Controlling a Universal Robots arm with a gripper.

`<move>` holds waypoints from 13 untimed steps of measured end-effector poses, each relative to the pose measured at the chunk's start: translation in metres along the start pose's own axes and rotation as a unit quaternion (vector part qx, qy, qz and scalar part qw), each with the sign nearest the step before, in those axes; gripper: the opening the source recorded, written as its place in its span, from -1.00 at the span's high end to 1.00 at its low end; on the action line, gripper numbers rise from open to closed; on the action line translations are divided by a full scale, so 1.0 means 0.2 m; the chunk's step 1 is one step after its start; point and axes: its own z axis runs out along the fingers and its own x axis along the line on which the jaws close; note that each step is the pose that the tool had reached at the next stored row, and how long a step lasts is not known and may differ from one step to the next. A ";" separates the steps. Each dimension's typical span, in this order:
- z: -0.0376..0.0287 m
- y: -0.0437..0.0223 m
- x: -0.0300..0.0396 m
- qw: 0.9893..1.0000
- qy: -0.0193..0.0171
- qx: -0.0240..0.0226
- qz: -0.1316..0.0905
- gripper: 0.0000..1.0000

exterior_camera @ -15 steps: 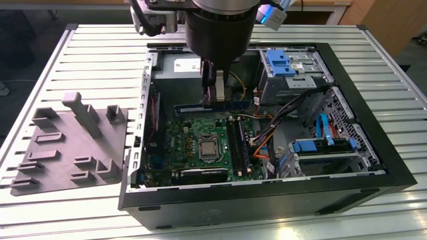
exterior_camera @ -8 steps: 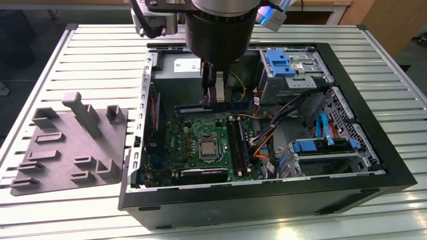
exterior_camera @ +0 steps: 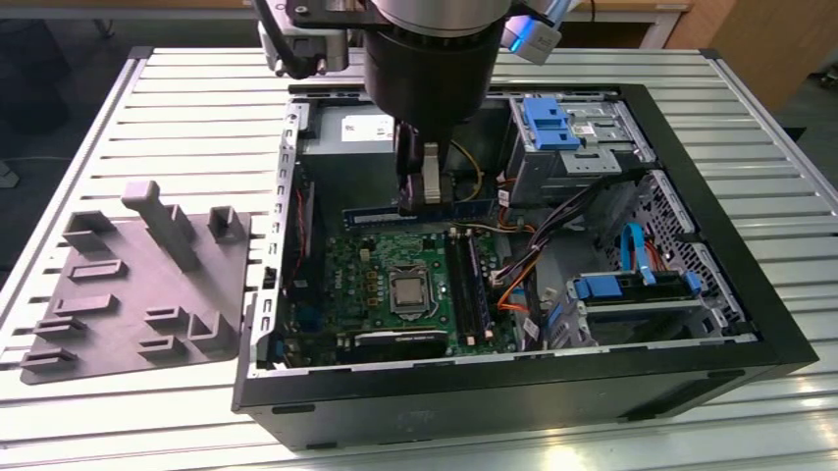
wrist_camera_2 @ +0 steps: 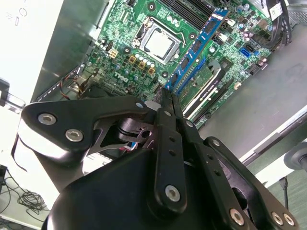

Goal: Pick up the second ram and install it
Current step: 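Pick up the second ram and move it above second insertion slot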

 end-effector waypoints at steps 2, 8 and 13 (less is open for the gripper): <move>0.002 0.000 0.000 1.000 0.000 0.000 0.000 0.76; 0.044 -0.002 0.002 1.000 0.000 0.000 0.000 0.76; 0.050 -0.002 0.002 1.000 0.000 0.000 0.000 0.76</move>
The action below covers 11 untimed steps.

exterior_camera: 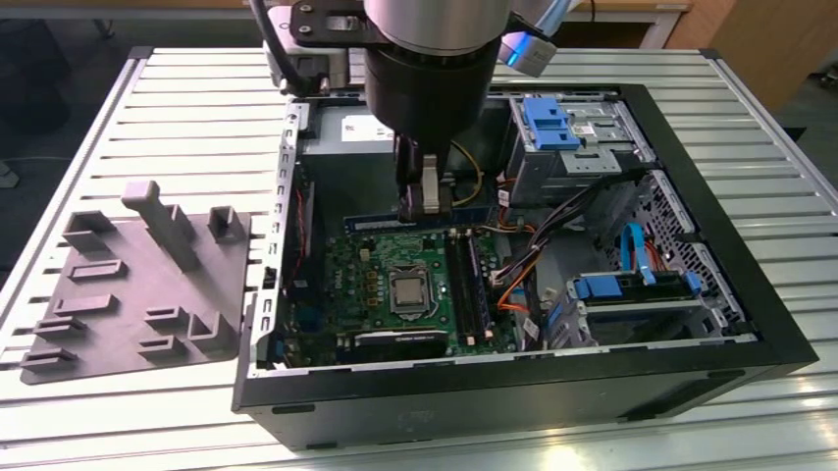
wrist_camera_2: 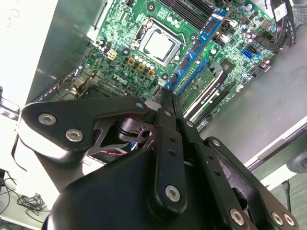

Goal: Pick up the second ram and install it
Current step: 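Pick up the second ram and move it above second insertion slot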

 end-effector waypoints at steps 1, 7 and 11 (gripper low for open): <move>0.001 0.000 0.000 1.000 0.000 0.000 0.000 0.76; 0.008 0.000 0.000 1.000 0.000 0.000 0.000 0.76; 0.013 -0.001 0.001 1.000 0.000 0.000 0.000 0.76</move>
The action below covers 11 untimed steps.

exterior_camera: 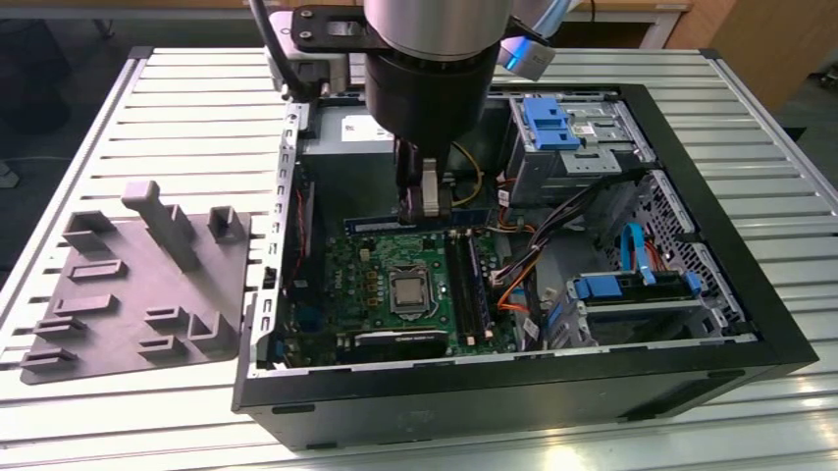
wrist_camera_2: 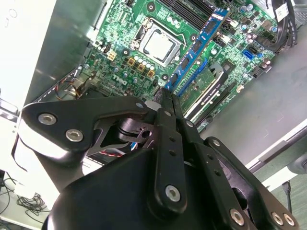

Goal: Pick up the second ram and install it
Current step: 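Pick up the second ram and move it above second insertion slot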

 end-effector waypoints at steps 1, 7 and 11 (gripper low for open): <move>0.001 0.000 0.000 1.000 0.000 0.000 0.000 0.76; 0.010 0.000 0.001 1.000 0.000 0.000 0.000 0.76; 0.015 -0.001 0.001 1.000 0.000 0.000 0.000 0.76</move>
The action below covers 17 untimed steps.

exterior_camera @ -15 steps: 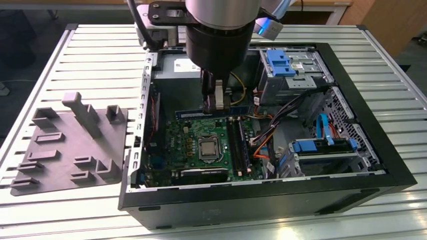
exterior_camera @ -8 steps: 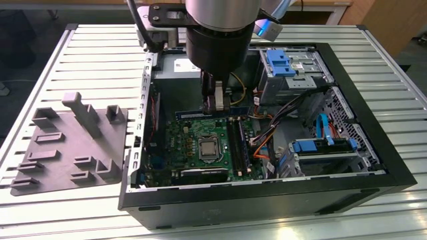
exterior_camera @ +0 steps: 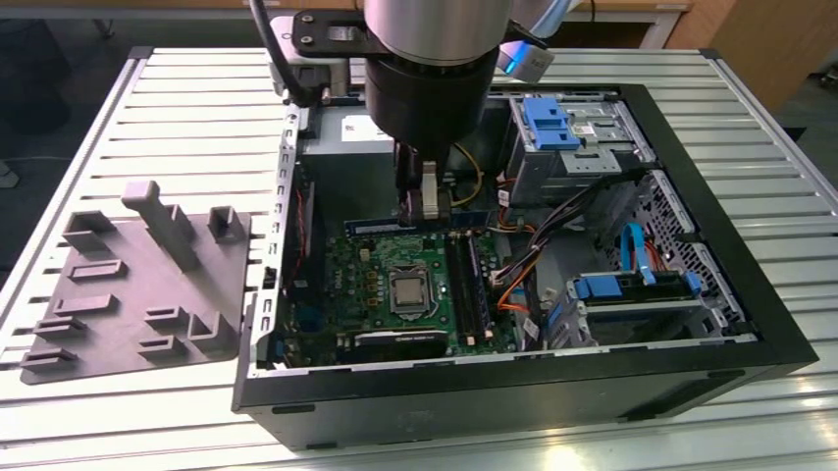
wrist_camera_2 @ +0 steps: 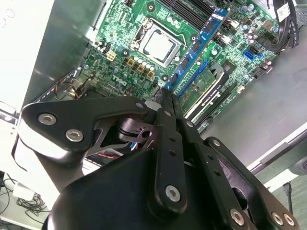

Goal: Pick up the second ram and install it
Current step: 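Pick up the second ram and move it above second insertion slot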

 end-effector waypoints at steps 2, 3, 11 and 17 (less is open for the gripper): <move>0.003 0.000 0.000 1.000 0.000 0.000 0.000 0.76; 0.004 0.000 0.000 1.000 0.000 0.000 0.000 0.76; 0.013 -0.001 0.001 1.000 0.000 0.000 0.000 0.76; 0.018 -0.001 0.001 1.000 0.000 0.000 0.000 0.76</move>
